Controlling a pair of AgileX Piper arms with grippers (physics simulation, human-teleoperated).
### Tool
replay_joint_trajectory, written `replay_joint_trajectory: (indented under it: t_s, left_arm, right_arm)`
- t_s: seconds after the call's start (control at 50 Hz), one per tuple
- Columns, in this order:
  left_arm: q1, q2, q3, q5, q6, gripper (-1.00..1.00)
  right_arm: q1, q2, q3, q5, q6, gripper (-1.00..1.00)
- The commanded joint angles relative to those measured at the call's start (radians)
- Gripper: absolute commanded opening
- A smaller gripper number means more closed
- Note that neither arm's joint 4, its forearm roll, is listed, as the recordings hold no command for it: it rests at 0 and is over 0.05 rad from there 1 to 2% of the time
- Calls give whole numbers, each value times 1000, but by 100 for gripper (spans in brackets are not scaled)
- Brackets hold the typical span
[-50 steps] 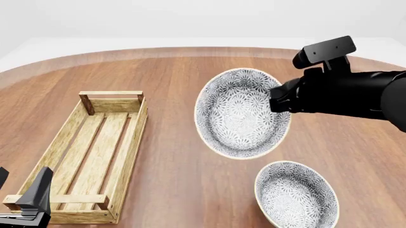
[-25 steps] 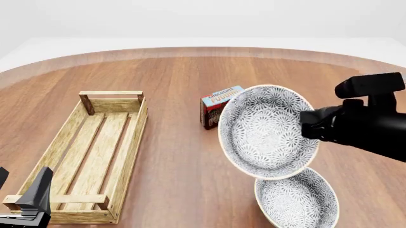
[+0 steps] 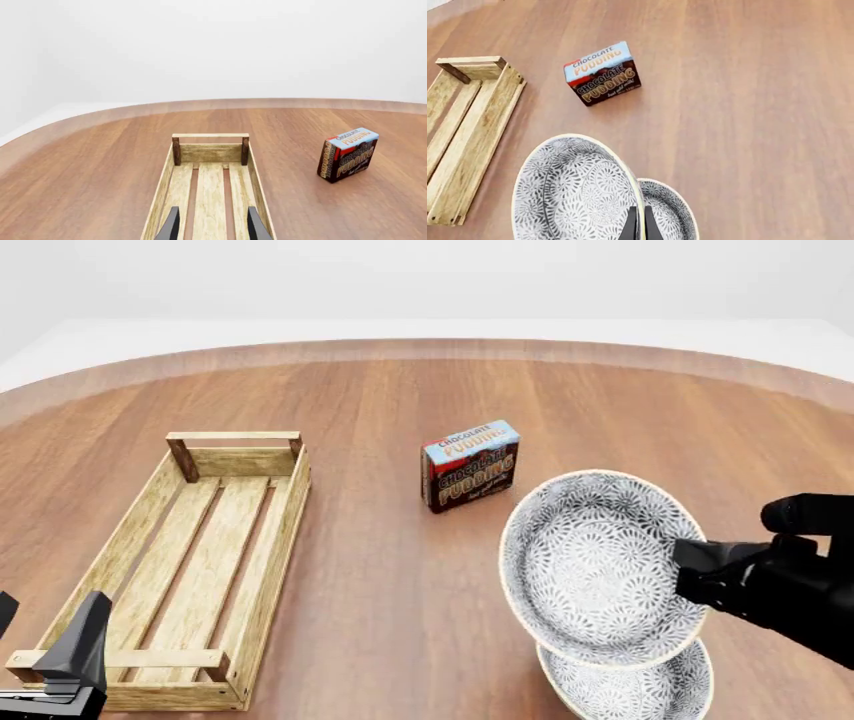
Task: Stack the left bowl on the right bowl and place them in the tray.
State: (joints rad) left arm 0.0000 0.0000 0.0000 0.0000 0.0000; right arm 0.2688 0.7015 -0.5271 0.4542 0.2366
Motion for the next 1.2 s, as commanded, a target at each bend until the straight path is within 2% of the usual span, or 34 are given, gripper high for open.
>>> replay_joint_trajectory:
  t_s: [0.02, 0.44, 1.2]
  left_arm:
    - [0, 0, 0, 0, 0, 100]
    - [0, 0, 0, 0, 0, 100]
    - [0, 0, 0, 0, 0, 100]
  right_arm:
    - [-41, -53, 90, -33, 35, -100]
    - [-80, -91, 219, -106, 77, -100]
    - [-128, -118, 347, -187, 108, -100]
